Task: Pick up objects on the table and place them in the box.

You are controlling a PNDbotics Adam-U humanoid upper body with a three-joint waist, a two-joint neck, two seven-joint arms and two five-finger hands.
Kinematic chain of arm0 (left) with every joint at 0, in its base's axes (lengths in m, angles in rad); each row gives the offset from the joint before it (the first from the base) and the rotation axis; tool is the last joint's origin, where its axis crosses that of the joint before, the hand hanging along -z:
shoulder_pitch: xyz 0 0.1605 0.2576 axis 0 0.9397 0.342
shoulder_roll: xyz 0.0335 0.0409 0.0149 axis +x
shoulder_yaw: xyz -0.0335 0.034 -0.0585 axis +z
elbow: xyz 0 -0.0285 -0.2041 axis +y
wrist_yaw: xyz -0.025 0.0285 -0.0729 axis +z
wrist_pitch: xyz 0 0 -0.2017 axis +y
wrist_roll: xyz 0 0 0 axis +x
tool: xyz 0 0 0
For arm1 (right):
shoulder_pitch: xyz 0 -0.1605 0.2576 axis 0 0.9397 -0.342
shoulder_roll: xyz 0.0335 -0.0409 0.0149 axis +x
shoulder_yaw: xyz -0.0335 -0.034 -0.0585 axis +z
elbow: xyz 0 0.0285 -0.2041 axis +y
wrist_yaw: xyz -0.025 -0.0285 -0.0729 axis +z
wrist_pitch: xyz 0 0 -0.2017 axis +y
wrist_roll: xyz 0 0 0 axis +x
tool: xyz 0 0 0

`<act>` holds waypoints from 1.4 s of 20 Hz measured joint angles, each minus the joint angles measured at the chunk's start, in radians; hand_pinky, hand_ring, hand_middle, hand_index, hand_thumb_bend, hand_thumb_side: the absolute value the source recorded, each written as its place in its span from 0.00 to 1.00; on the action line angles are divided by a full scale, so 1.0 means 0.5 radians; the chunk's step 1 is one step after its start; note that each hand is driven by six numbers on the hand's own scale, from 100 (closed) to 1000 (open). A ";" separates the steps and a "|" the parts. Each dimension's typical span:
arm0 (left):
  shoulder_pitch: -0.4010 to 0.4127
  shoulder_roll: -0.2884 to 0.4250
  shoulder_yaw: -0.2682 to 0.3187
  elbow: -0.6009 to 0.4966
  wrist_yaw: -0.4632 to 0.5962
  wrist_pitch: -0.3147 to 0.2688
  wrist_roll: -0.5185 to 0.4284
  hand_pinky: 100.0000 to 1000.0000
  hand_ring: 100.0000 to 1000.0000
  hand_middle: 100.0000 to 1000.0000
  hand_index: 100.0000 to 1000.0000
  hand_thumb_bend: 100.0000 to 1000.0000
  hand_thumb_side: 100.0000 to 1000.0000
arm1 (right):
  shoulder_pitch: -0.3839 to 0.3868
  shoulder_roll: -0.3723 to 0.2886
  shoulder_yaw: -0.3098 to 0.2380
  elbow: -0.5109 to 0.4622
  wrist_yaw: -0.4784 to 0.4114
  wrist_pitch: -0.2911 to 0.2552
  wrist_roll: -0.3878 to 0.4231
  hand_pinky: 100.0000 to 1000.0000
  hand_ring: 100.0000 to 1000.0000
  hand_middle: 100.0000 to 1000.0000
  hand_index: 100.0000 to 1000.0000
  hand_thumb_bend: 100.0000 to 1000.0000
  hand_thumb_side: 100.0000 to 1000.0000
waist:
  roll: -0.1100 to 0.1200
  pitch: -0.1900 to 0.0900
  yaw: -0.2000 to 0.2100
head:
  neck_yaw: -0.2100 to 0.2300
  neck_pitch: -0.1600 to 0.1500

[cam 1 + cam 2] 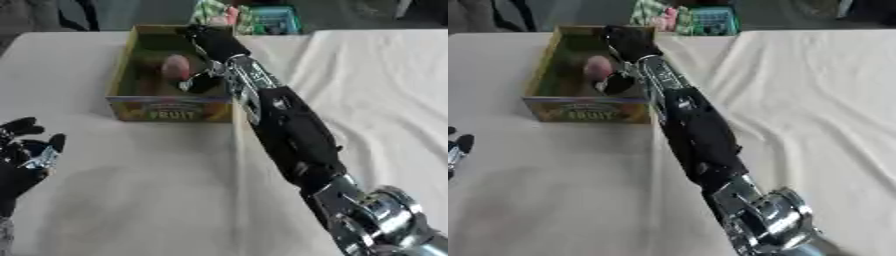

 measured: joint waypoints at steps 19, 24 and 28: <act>0.072 0.000 0.040 0.000 0.000 -0.007 0.048 0.52 0.48 0.55 0.71 0.42 0.00 | 0.476 -0.740 0.137 -0.784 -1.373 0.023 -0.097 0.80 0.87 0.75 0.95 0.20 0.26 | 0.051 -0.046 -0.242 | 0.146 0.033; 0.082 0.000 0.051 -0.001 0.000 -0.009 0.055 0.52 0.48 0.55 0.71 0.42 0.00 | 0.702 -0.906 0.121 -0.943 -1.671 0.048 -0.076 0.78 0.87 0.74 0.95 0.18 0.26 | 0.061 -0.046 -0.263 | 0.166 0.046; 0.090 0.001 0.053 -0.007 0.000 -0.007 0.059 0.53 0.48 0.55 0.71 0.42 0.00 | 0.856 -0.995 0.077 -1.003 -1.856 0.069 -0.084 0.77 0.86 0.73 0.95 0.16 0.25 | 0.062 -0.054 -0.276 | 0.168 0.054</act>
